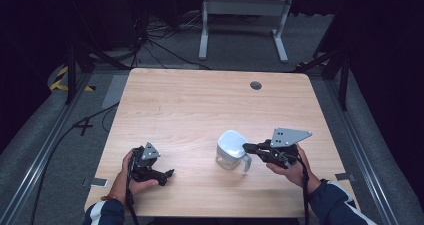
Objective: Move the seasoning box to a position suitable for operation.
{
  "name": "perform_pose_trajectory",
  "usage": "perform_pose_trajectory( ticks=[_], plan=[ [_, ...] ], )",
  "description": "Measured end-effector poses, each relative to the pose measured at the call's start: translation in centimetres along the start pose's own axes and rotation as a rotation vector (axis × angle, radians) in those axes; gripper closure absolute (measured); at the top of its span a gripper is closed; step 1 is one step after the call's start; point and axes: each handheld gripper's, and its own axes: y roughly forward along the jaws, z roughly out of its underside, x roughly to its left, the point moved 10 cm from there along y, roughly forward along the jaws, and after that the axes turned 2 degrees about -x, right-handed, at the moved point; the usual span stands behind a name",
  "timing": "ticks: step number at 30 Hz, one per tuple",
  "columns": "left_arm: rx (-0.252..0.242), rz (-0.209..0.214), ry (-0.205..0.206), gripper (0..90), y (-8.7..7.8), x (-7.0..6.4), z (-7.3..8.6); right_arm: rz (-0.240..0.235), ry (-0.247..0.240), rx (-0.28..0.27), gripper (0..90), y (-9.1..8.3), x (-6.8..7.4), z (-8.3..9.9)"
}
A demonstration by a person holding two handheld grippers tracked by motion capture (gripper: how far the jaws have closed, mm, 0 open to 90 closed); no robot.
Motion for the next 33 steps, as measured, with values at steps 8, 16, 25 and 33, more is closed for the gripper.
perform_pose_trajectory(
  ticks=[8,16,25,33],
  plan=[
    [-0.010,-0.013,-0.010,7.9,-0.2,-0.2,-0.5,-0.003,0.000,0.006,89.7,0.1,0.1,0.2],
    [-0.108,0.027,0.029,30.7,-0.2,-2.3,-4.3,-0.005,0.001,0.005,89.8,0.0,0.2,0.3],
    [-0.270,0.128,0.066,55.9,-0.5,-5.4,-11.5,-0.004,-0.005,0.012,89.9,-0.2,0.3,0.4],
    [-0.295,0.175,0.112,69.6,0.5,-7.6,-14.3,-0.006,-0.008,0.014,89.9,-0.2,0.4,0.5]
  ],
)
